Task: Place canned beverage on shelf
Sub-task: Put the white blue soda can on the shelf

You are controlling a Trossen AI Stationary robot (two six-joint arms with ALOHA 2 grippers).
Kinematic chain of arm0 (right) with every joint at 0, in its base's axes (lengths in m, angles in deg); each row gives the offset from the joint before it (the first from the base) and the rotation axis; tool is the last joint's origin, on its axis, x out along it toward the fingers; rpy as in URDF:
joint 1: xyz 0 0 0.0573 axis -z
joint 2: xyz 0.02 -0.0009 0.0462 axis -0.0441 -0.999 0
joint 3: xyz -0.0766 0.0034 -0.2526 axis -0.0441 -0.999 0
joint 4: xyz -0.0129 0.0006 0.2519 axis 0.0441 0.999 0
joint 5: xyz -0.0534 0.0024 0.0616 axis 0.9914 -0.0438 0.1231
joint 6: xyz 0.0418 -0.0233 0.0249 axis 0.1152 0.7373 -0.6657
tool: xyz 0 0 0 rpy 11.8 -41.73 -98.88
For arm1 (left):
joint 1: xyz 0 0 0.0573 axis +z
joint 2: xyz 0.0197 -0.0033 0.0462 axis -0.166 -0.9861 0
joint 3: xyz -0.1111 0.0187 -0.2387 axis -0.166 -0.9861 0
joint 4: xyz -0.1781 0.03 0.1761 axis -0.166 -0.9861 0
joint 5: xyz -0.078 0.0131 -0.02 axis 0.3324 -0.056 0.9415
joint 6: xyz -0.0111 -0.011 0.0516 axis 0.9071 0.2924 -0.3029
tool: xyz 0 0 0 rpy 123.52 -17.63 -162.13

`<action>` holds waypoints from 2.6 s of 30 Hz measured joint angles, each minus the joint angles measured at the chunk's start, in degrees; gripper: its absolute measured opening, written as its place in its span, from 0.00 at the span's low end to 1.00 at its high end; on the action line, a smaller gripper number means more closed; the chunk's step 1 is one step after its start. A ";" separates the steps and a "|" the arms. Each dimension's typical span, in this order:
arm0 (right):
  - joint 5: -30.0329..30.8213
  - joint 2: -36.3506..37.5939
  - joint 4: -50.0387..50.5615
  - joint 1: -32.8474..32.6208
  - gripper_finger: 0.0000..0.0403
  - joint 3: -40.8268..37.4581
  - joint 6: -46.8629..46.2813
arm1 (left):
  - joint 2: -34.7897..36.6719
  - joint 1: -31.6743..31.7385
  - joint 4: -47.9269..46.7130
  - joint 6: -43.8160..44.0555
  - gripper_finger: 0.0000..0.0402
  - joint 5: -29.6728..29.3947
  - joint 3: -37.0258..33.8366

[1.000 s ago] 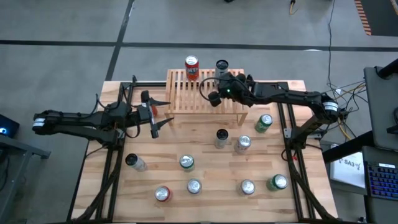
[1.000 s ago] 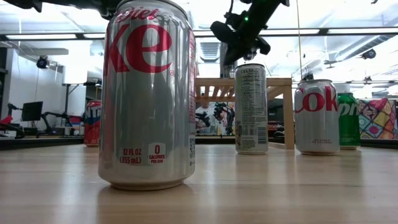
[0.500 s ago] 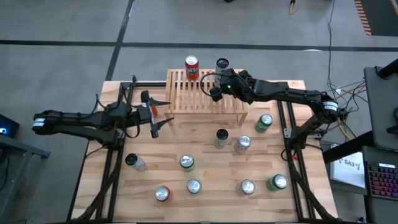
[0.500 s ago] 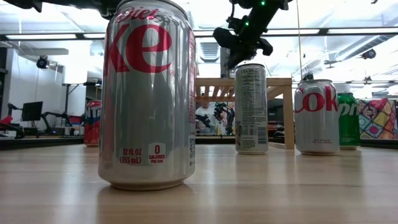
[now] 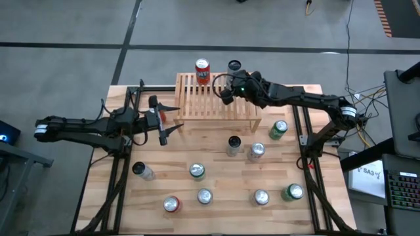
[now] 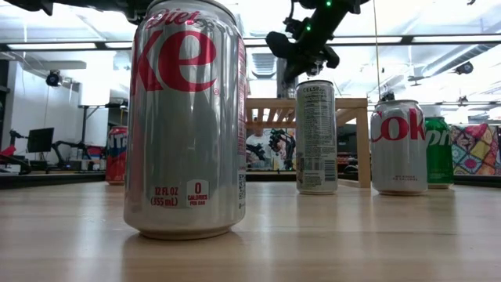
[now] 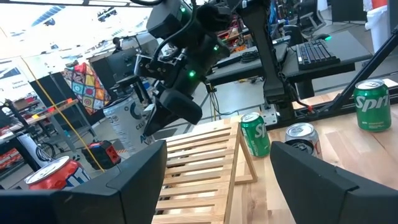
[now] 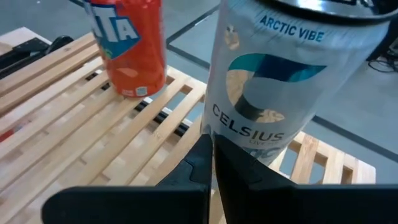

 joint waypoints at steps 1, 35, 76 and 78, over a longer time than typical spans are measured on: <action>0.03 0.00 0.00 0.21 0.02 0.00 -0.01 | 0.00 0.00 0.00 0.00 0.68 0.00 0.00; -0.01 -4.37 -5.15 1.68 0.02 -0.09 3.25 | -0.01 0.01 0.00 -0.44 0.68 0.00 0.00; 6.06 -3.84 -5.95 1.01 0.02 6.54 5.79 | -0.07 -0.01 -0.05 -0.66 0.68 -0.02 0.02; 6.00 -3.94 -6.01 1.00 0.02 6.54 6.08 | -0.05 0.01 -0.05 -0.66 0.68 -0.02 0.02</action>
